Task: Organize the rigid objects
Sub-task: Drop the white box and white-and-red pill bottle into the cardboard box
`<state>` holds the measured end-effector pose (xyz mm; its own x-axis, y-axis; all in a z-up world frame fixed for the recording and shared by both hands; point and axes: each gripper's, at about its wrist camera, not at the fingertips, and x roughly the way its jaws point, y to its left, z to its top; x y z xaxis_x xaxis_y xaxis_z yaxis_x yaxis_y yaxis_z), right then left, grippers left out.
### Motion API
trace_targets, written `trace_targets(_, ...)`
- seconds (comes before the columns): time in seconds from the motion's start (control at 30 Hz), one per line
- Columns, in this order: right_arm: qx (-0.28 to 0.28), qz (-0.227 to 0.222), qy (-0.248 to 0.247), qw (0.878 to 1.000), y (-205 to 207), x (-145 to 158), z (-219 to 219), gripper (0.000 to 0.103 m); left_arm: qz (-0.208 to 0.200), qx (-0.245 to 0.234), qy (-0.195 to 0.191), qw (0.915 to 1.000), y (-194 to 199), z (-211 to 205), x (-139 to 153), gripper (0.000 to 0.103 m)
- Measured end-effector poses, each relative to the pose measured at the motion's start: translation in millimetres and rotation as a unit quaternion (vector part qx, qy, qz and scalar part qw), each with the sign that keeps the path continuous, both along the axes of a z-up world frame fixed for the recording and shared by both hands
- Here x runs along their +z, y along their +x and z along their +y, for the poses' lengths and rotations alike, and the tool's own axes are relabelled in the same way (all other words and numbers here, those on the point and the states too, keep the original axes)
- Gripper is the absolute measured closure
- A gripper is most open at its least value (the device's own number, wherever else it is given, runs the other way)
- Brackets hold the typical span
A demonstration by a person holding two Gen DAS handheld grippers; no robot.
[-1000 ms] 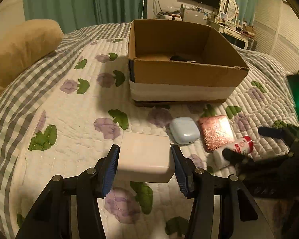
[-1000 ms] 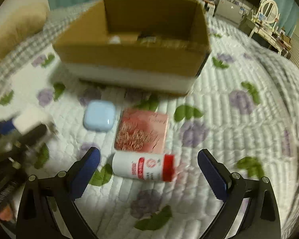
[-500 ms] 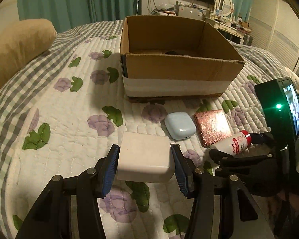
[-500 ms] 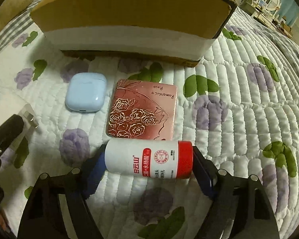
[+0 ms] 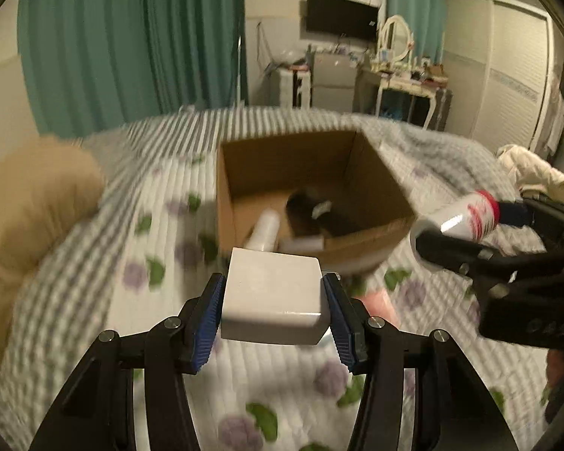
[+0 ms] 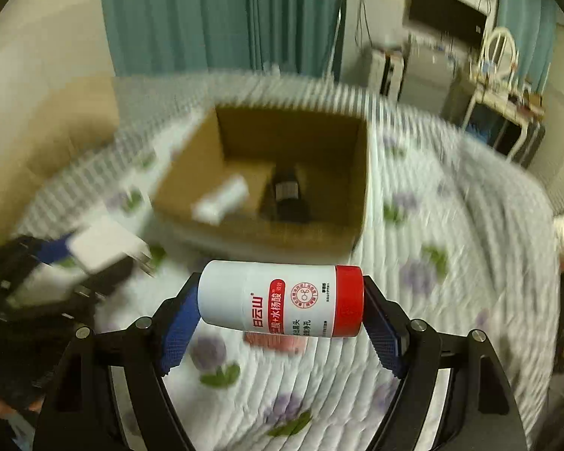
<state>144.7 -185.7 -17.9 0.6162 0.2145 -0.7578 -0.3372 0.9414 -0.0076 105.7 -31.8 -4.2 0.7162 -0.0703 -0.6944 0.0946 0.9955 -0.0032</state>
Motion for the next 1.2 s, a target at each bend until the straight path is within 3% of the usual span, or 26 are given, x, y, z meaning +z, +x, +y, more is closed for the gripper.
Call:
trace_targets(0.13,0.004,-0.043,0.009,0.999,24,48,4,0.024,-0.03,-0.014,-0.002,0.9994,31,-5,27,0.05)
trace_targets(0.27,-0.004,-0.059,0.013,0.998,56,64,9,0.024,-0.029,-0.017,-0.009,0.9994,70,-6,21,0.05)
trace_targets(0.47,-0.013,-0.027,0.02,0.999,97,26,10,0.024,0.014,-0.023,-0.004,0.9996,114,-7,-28,0.05)
trace_targets(0.63,-0.011,0.004,0.016,1.0,119,-19,9,0.024,0.041,-0.035,-0.004,0.9985,128,-12,-63,0.05)
trace_targets(0.77,-0.016,0.013,0.016,1.0,127,-36,2,0.024,0.049,-0.048,0.0,0.9976,135,-19,-78,0.049)
trace_targets(0.83,-0.016,0.014,0.017,1.0,131,-38,1,0.024,0.038,-0.05,-0.003,0.998,136,-20,-78,0.046)
trace_targets(0.9,-0.017,0.012,0.015,1.0,134,-38,-1,0.024,0.023,-0.04,-0.002,0.9989,136,-18,-70,0.025)
trace_targets(1.2,-0.023,0.005,0.009,1.0,161,-33,5,0.024,0.008,0.005,-0.003,1.0,144,14,-43,0.024)
